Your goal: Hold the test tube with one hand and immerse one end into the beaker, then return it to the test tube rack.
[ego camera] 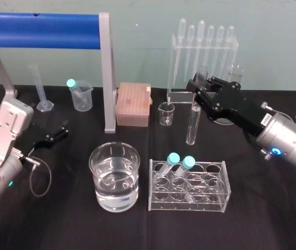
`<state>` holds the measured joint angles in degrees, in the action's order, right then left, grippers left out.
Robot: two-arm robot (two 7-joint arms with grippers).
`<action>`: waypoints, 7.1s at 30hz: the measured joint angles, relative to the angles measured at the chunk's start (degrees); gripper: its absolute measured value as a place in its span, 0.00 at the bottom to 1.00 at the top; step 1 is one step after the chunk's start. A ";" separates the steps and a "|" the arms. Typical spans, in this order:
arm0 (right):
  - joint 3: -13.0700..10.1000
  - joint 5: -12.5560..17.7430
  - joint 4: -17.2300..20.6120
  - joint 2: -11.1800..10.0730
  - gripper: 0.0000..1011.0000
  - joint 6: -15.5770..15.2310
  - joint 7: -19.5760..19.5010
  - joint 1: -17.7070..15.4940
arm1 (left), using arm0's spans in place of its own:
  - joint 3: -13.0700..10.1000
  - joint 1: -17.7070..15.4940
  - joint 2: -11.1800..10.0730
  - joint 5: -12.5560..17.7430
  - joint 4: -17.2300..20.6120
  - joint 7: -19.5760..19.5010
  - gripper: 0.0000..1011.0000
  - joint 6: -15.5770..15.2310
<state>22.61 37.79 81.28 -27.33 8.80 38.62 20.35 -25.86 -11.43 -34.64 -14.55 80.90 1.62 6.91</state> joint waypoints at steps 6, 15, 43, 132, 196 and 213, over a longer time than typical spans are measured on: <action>-0.06 0.09 0.10 -0.04 0.22 -0.10 0.00 -0.07 | 0.00 0.00 0.00 0.00 0.00 0.00 0.99 0.00; -0.11 0.15 0.18 -0.08 0.22 -0.16 0.00 -0.11 | 0.00 0.00 0.00 0.00 0.00 0.00 0.99 0.00; -0.13 0.20 0.24 -0.10 0.22 -0.20 0.00 -0.16 | 0.00 0.00 0.00 0.00 0.00 0.00 0.99 0.00; 21.58 1.08 -18.91 11.59 0.22 -2.66 20.22 18.28 | 0.00 0.00 0.00 0.00 0.00 0.00 0.99 0.00; 21.56 1.16 -18.81 11.59 0.22 -2.58 20.27 18.25 | 0.00 0.00 0.00 0.00 0.00 0.00 0.99 0.00; 21.56 1.16 -18.81 11.59 0.22 -2.58 20.27 18.26 | 0.00 0.00 0.00 0.00 0.00 0.00 0.99 0.00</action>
<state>44.17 38.95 62.47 -15.74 6.22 58.90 38.60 -25.86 -11.43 -34.65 -14.55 80.90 1.62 6.91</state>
